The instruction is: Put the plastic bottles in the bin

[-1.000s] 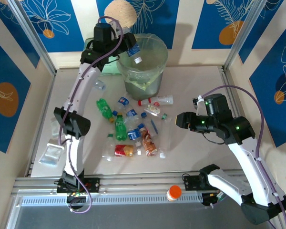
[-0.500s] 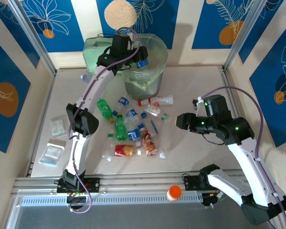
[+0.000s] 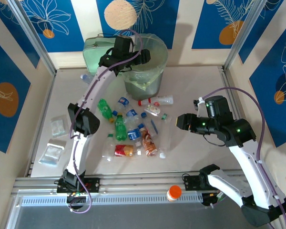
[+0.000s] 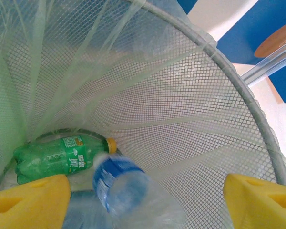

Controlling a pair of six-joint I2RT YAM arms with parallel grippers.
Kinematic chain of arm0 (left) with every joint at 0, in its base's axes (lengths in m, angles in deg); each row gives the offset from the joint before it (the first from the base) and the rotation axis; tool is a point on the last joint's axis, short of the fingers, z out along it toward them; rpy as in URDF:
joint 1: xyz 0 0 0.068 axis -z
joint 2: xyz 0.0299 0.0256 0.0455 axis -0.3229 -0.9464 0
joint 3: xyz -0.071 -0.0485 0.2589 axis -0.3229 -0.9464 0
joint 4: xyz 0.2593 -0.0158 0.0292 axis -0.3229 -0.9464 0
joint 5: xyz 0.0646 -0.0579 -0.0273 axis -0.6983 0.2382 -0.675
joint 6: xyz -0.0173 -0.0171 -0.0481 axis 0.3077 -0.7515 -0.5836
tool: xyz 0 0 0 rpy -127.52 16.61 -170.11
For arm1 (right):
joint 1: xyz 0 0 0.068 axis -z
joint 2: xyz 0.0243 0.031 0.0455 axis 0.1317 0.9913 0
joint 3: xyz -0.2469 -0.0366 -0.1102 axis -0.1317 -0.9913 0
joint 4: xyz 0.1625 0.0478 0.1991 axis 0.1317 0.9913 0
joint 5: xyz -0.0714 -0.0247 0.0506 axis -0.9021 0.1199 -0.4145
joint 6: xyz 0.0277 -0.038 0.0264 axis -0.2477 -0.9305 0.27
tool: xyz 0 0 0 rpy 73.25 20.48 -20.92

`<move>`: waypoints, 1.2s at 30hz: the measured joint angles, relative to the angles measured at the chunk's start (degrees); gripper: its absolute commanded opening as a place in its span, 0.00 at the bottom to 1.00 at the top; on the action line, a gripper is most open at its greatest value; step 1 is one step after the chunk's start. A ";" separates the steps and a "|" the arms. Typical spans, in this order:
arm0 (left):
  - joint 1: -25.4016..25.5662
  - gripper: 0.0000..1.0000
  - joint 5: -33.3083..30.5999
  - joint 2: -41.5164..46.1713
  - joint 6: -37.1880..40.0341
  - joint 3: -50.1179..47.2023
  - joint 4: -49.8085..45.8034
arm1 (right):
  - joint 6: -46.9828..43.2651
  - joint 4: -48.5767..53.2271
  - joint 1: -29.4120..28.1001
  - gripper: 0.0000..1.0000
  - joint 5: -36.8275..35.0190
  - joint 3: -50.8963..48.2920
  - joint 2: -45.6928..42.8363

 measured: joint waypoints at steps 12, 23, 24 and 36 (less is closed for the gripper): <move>0.00 0.76 0.96 4.59 1.77 0.00 1.09 | 0.00 -0.20 0.00 0.56 0.02 0.02 0.15; -7.02 0.81 -15.08 18.84 -3.76 -5.05 -3.82 | -0.02 -0.33 0.00 0.57 0.04 0.02 1.40; -8.98 0.83 -16.13 19.74 -5.20 -6.51 -4.68 | -0.02 -0.33 0.00 0.57 0.04 0.02 1.44; -19.19 0.99 -16.74 14.43 -18.03 -12.81 -17.70 | -0.02 -0.31 0.00 0.56 0.07 0.02 3.87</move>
